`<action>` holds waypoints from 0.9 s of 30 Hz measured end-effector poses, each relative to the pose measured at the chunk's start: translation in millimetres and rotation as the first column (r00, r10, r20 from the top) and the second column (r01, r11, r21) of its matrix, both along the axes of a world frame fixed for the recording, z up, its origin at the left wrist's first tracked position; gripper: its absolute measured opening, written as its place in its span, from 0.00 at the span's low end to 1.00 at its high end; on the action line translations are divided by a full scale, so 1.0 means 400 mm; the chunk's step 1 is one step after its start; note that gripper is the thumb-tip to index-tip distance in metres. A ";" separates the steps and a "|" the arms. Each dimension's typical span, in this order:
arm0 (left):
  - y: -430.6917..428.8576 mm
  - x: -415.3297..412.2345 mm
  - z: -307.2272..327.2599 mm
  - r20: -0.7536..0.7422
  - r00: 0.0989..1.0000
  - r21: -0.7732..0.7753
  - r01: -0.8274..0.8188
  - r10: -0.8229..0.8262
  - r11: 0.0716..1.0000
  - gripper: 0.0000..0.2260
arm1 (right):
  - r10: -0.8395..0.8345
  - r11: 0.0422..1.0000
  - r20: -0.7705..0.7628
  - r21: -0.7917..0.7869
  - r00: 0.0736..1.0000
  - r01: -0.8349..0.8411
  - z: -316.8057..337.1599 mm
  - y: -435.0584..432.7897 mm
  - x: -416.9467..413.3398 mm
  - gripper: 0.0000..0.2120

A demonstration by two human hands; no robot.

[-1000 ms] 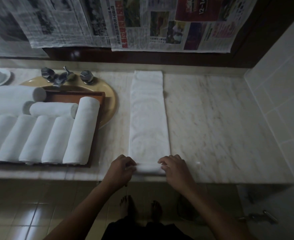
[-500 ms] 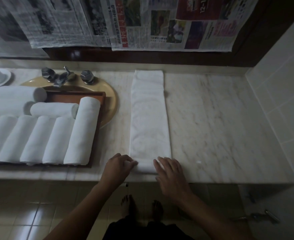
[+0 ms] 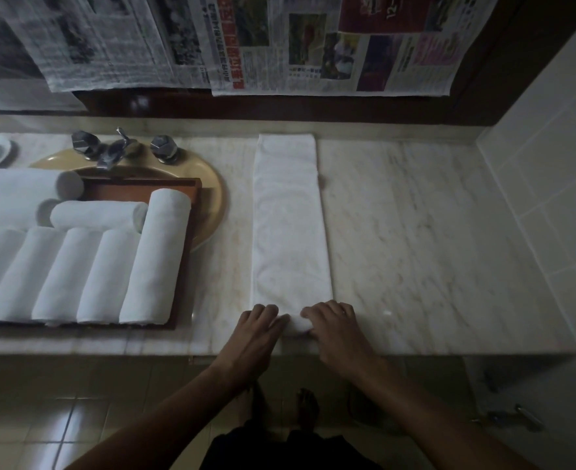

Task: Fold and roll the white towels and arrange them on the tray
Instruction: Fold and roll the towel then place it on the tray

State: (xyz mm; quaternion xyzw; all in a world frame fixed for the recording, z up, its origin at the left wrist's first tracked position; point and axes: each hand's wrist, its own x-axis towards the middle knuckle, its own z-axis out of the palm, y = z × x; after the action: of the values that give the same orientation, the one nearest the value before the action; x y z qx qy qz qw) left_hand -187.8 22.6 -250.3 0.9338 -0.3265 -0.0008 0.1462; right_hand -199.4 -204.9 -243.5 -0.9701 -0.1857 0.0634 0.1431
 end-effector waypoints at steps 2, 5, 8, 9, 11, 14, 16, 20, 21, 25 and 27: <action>0.001 0.015 0.010 -0.050 0.999 0.013 0.022 -0.022 1.000 0.27 | -0.042 0.998 -0.030 0.052 0.999 0.043 0.010 0.001 0.000 0.21; -0.011 0.057 0.046 -0.194 0.981 0.037 -0.003 0.010 0.999 0.23 | -0.074 0.993 0.073 0.092 0.995 0.068 0.023 0.021 -0.013 0.18; -0.020 0.123 0.077 -0.377 0.925 0.084 -0.015 0.046 0.996 0.20 | -0.047 0.996 0.181 0.080 0.982 0.033 0.005 0.047 -0.035 0.16; -0.022 0.145 0.089 -0.427 0.903 0.097 -0.010 0.051 0.995 0.18 | -0.039 0.997 0.204 0.073 0.978 0.025 -0.005 0.052 -0.037 0.16; -0.024 0.172 0.105 -0.486 0.870 0.090 -0.041 0.079 0.995 0.17 | -0.041 0.997 0.226 0.073 0.973 0.025 -0.021 0.051 -0.028 0.16; -0.009 0.161 0.110 -0.311 0.948 0.065 -0.045 0.063 0.997 0.21 | -0.042 0.995 0.182 0.100 0.982 0.024 -0.026 0.039 0.000 0.19; 0.012 0.142 0.093 -0.202 0.979 0.102 0.044 -0.023 0.994 0.24 | -0.022 0.994 0.140 0.106 0.990 0.007 -0.018 0.032 0.015 0.21; 0.066 0.113 0.072 -0.290 0.956 0.117 0.073 -0.037 0.990 0.20 | 0.015 0.996 0.081 0.089 0.997 -0.022 -0.001 0.021 0.018 0.24; 0.079 0.098 0.072 -0.294 0.956 0.086 0.050 -0.023 0.995 0.19 | 0.017 0.995 0.069 0.092 0.997 -0.023 0.002 0.018 0.012 0.24; 0.107 0.016 0.063 -0.331 0.943 -0.016 -0.018 0.011 1.000 0.20 | 0.020 0.989 0.041 0.144 0.999 -0.026 0.004 0.008 -0.027 0.25; 0.109 -0.009 0.054 -0.349 0.937 -0.030 -0.041 0.028 0.999 0.20 | 0.005 0.984 0.018 0.175 1.000 -0.008 0.006 0.004 -0.039 0.22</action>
State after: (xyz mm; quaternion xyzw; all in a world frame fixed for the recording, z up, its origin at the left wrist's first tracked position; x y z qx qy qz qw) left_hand -191.5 66.1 -228.9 0.9217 -0.2789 -0.1574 0.2189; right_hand -215.1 -203.3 -241.2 -0.9536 -0.1951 0.0387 0.2262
